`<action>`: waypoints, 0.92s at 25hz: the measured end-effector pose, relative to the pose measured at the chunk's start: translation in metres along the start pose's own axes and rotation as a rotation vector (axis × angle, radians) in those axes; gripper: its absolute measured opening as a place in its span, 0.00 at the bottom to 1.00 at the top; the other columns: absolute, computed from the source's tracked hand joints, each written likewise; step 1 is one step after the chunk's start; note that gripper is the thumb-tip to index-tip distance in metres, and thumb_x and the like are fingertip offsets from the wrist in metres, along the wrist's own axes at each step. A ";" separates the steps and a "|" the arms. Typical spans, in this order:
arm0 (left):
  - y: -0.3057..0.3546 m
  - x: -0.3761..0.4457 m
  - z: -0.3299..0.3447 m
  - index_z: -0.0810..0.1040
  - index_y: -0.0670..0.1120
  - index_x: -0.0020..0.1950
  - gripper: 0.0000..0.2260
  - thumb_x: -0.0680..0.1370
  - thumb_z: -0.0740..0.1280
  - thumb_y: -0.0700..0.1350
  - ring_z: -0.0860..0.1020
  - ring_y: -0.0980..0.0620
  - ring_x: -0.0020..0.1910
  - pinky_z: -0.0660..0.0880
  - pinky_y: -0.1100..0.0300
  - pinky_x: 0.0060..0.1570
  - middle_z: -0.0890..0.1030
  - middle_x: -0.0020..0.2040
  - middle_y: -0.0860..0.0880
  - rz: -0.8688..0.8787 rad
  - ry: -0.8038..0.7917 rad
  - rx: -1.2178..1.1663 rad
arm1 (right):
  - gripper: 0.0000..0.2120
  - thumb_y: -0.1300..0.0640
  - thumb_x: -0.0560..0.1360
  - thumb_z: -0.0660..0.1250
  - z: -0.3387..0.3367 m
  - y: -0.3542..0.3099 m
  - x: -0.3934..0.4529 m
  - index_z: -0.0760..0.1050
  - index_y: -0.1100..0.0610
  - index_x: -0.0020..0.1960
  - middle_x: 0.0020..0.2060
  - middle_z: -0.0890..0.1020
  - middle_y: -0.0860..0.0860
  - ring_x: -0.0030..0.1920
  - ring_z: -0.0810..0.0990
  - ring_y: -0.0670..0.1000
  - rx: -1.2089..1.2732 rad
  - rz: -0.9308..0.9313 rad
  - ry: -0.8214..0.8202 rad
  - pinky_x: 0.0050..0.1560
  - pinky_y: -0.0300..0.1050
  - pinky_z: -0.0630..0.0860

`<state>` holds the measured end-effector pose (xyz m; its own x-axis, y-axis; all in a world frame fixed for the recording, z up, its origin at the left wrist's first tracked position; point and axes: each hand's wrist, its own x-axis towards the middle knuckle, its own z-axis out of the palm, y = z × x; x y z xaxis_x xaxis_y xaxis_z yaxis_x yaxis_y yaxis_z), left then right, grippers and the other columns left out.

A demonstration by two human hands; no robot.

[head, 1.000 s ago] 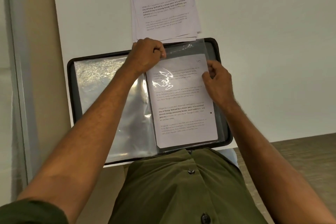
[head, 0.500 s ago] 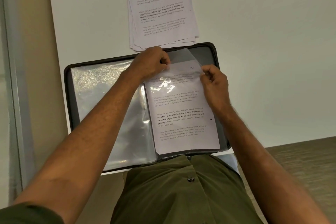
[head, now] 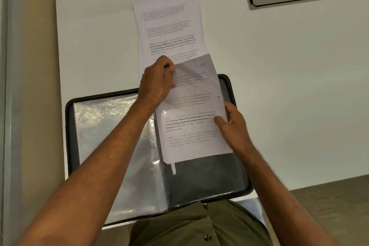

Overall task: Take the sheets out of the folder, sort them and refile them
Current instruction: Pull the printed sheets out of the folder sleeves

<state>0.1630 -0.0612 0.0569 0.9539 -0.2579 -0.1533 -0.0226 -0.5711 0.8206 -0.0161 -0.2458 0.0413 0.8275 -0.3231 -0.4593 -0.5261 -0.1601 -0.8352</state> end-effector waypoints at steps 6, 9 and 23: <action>0.013 0.019 -0.005 0.77 0.44 0.57 0.05 0.85 0.63 0.41 0.86 0.51 0.49 0.84 0.54 0.45 0.82 0.59 0.52 0.063 0.155 -0.307 | 0.15 0.57 0.84 0.66 0.002 0.011 0.005 0.72 0.46 0.69 0.60 0.81 0.42 0.57 0.84 0.45 0.055 0.059 0.037 0.49 0.34 0.83; 0.008 0.021 -0.008 0.77 0.47 0.61 0.07 0.84 0.64 0.40 0.84 0.50 0.54 0.83 0.55 0.51 0.78 0.65 0.54 0.116 0.200 -0.348 | 0.14 0.59 0.84 0.65 0.004 0.016 0.011 0.75 0.50 0.69 0.62 0.83 0.45 0.58 0.84 0.46 0.043 0.080 0.064 0.53 0.38 0.83; -0.048 0.003 -0.019 0.76 0.33 0.49 0.12 0.81 0.70 0.42 0.76 0.54 0.25 0.72 0.61 0.29 0.80 0.35 0.38 -0.371 -0.065 -0.182 | 0.09 0.56 0.84 0.65 0.003 0.017 0.014 0.76 0.51 0.64 0.59 0.83 0.46 0.55 0.84 0.47 0.033 0.138 0.080 0.53 0.40 0.83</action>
<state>0.1729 -0.0197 0.0273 0.8665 -0.1127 -0.4864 0.3777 -0.4892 0.7862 -0.0124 -0.2499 0.0199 0.7286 -0.4132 -0.5462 -0.6261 -0.0786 -0.7757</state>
